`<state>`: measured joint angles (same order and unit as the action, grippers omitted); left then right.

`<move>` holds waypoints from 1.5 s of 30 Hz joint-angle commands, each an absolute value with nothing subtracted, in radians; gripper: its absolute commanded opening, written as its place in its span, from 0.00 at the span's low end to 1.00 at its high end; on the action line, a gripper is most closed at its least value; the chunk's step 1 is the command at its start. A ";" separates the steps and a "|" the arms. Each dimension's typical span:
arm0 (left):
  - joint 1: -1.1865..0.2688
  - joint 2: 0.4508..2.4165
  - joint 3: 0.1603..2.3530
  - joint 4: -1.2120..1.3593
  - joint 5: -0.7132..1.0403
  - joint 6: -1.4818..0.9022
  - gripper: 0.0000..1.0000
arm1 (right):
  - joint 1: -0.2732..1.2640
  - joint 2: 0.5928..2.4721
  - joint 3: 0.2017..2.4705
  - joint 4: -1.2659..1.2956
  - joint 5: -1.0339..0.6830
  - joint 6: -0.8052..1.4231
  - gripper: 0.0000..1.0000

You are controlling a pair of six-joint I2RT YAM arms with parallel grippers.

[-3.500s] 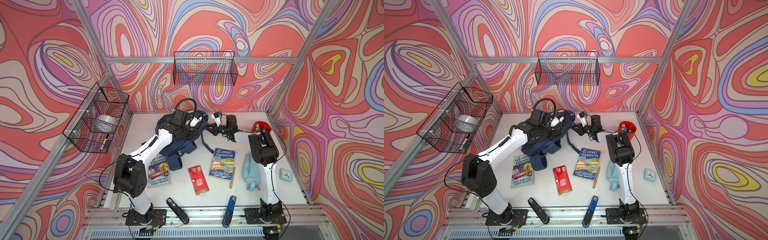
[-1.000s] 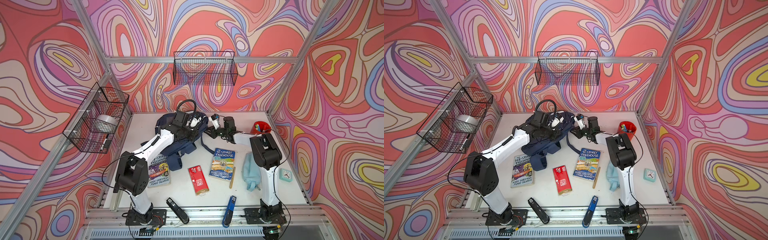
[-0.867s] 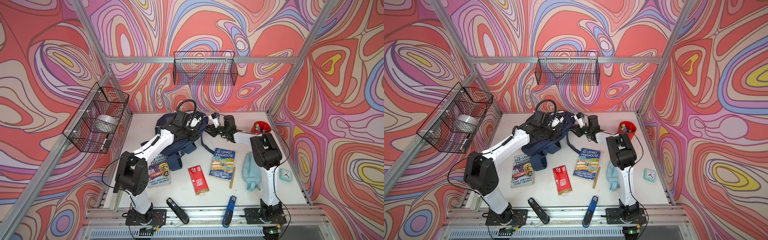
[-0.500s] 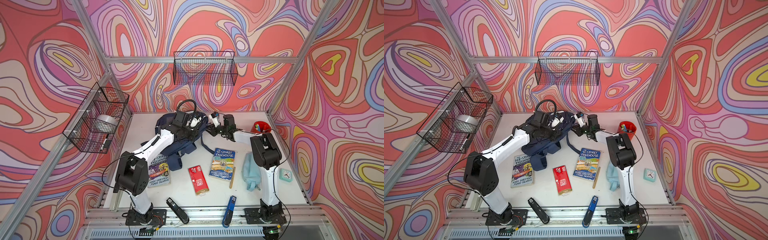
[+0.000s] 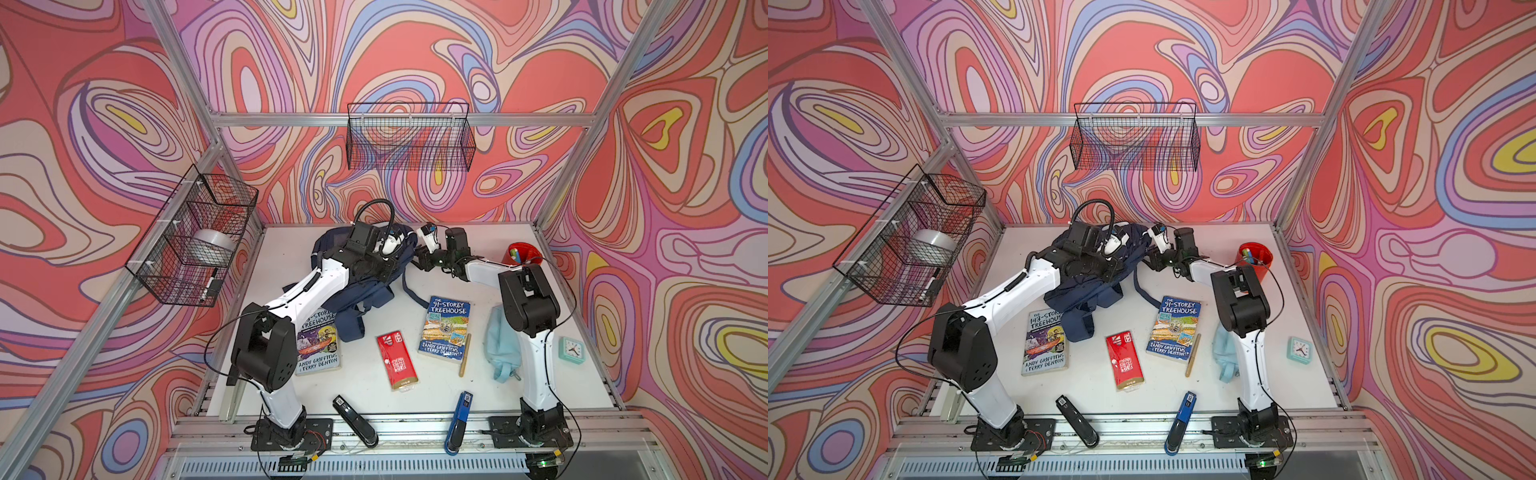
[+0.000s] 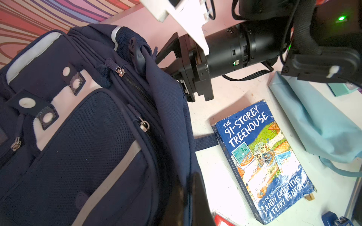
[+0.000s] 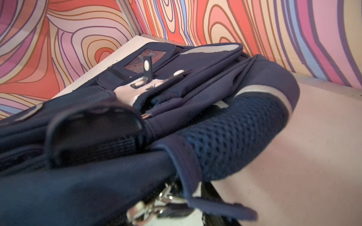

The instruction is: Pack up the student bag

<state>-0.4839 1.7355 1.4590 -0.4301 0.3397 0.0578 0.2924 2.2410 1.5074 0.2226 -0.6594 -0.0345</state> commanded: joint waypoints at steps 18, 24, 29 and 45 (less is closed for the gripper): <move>-0.495 1.731 1.521 -0.386 0.337 0.035 0.00 | 0.293 2.156 1.409 0.205 -0.666 -0.051 0.00; -0.498 1.731 1.517 -0.388 0.356 0.030 0.00 | 0.286 2.151 1.408 0.172 -0.620 -0.077 0.28; -0.501 1.721 1.506 -0.386 0.361 0.032 0.00 | 0.281 2.153 1.434 0.133 -0.616 -0.087 0.27; -0.512 1.729 1.516 -0.400 0.348 0.041 0.00 | 0.278 2.063 1.408 0.127 -0.588 -0.099 0.16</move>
<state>-0.5041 1.7370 1.4727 -0.4404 0.3279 0.0399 0.2825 2.0838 1.4067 0.1452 -0.5987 -0.0849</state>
